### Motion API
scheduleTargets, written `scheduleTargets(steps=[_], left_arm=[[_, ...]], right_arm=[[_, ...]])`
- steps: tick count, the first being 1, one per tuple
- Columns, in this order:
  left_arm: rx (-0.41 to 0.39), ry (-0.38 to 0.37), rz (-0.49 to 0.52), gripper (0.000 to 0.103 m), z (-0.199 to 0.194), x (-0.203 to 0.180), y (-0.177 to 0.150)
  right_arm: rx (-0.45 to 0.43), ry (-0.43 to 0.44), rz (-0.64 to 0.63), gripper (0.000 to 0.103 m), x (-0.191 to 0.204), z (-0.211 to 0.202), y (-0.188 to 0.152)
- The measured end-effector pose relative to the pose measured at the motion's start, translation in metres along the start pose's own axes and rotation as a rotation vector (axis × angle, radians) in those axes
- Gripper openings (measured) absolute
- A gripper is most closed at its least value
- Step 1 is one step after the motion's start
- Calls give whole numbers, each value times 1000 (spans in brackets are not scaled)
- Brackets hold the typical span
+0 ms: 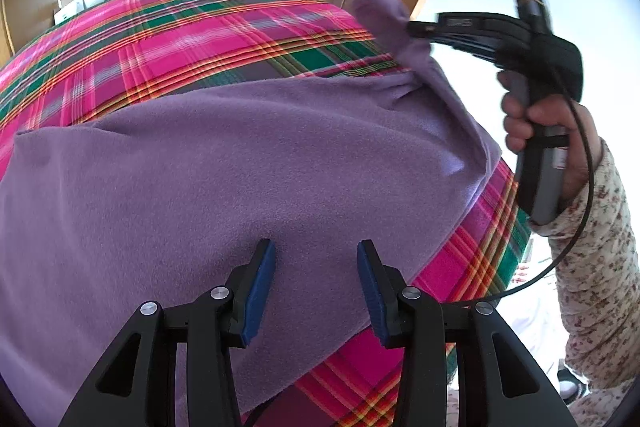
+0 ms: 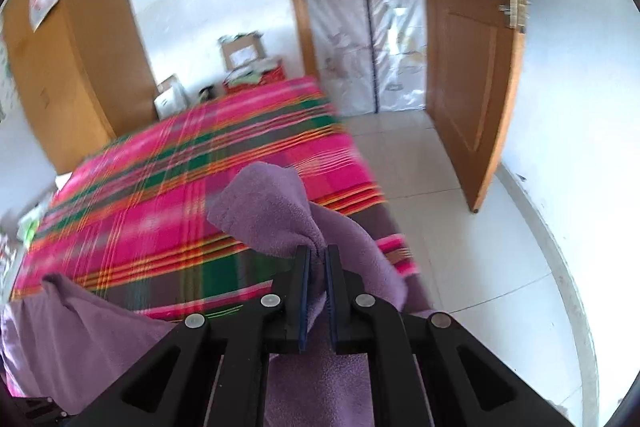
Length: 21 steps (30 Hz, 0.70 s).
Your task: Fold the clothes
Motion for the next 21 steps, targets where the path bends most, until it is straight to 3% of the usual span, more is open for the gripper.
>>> scheduleTargets(steps=[7,21], left_arm=[[1,-3,-4,44,-1,1,-2],[18,-24,-4,44,-4,4,-5]], right_arm=[[-61,-8,121,8,-47,-27,-4],[-83,-16,356,8,-130,-26,-29]])
Point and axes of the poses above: each gripper's, at about its wrist camera, not at the fingertips, and z roughly the way its jaws point, x to its left, y to its top, the point moved 8 cm from there along z, roughly the way its jaws point, and after that the axes turned 14 degrees about x, right-handed, at the moved point
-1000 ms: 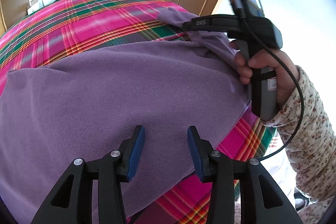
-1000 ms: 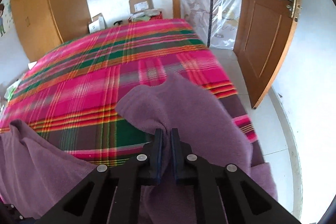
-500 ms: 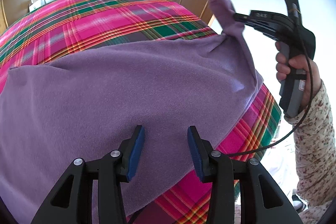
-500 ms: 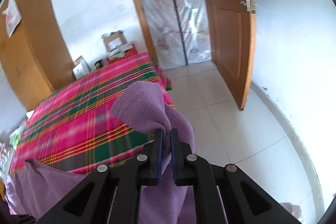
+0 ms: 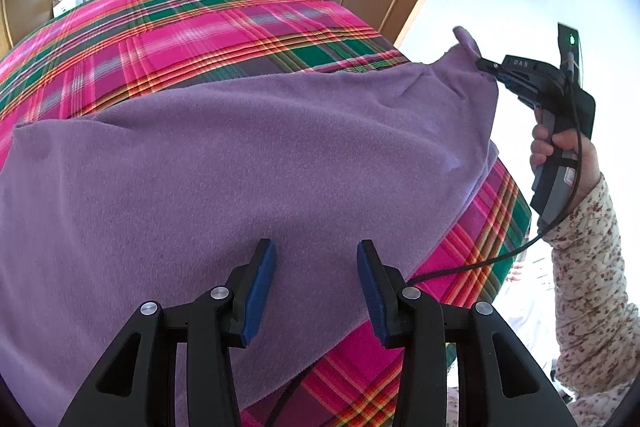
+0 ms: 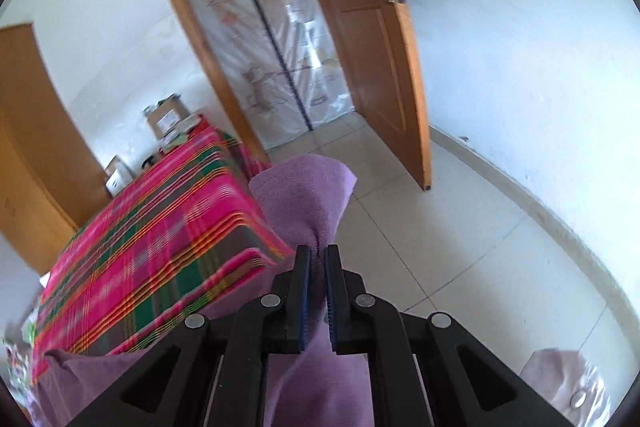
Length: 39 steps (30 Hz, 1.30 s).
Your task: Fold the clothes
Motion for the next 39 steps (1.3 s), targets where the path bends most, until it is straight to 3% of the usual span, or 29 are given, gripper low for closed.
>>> scheduleTargets(steps=[12,28,34,39], left_arm=[[25,-21,1,44,-1,-1,0],[45,-76,-7,44,-6,-8,-4],[62,-82,3,44,-6,-10,-6],[70,-86,5,44,-7,-7,-7]], right_arm=[[57,66,190,6,-49,25,-15],[-91,112,144,5,-33,-51,-3],[-34,66,185,6,-55,-25,-19],[57,83,273,6,-79,12,-40]])
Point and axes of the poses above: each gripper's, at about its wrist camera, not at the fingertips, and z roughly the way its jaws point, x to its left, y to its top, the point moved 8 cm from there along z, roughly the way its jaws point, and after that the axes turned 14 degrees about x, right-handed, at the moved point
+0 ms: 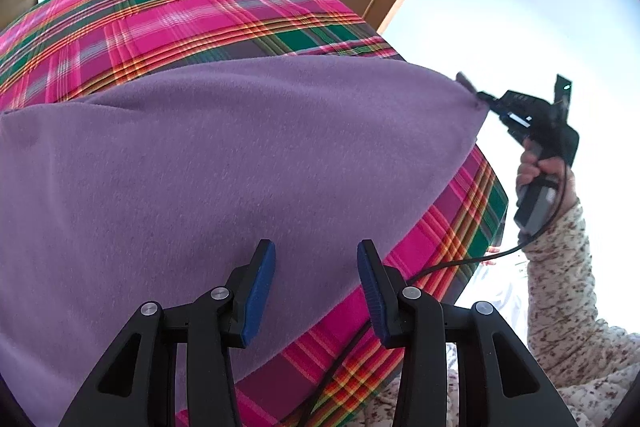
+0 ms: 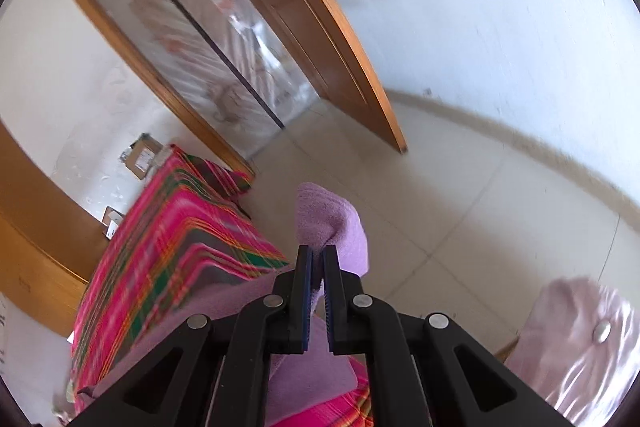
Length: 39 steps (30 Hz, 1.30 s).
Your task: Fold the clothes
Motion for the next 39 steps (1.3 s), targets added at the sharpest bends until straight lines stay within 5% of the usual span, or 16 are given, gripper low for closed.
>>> scheduleTargets(steps=[9,17,21,28,29,32,39], left_arm=[[4,-10,-1,44,2,3,0],[2,-19,-6,44,4,5,-3],[2,-14,0,44,4,4,-5],[-1,-25,-5,44,3,4,-7],[-1,-25,-4,44,3,4,-7],[-2,-26,-7,44,3,3,-7],[-5,-30,-14,44,3,3,-6]], right_arm=[[83,-40,135,4,-40,16,-10],[92,90,25,6,2,10,-27],[124,94,40,26,6,18,-31],[231,142,118,27,-4,38,-42],[233,155,123,27,-3,39,-43],[212,171,119,3,2,37,-42],[59,275,128,2,6,1,-24]])
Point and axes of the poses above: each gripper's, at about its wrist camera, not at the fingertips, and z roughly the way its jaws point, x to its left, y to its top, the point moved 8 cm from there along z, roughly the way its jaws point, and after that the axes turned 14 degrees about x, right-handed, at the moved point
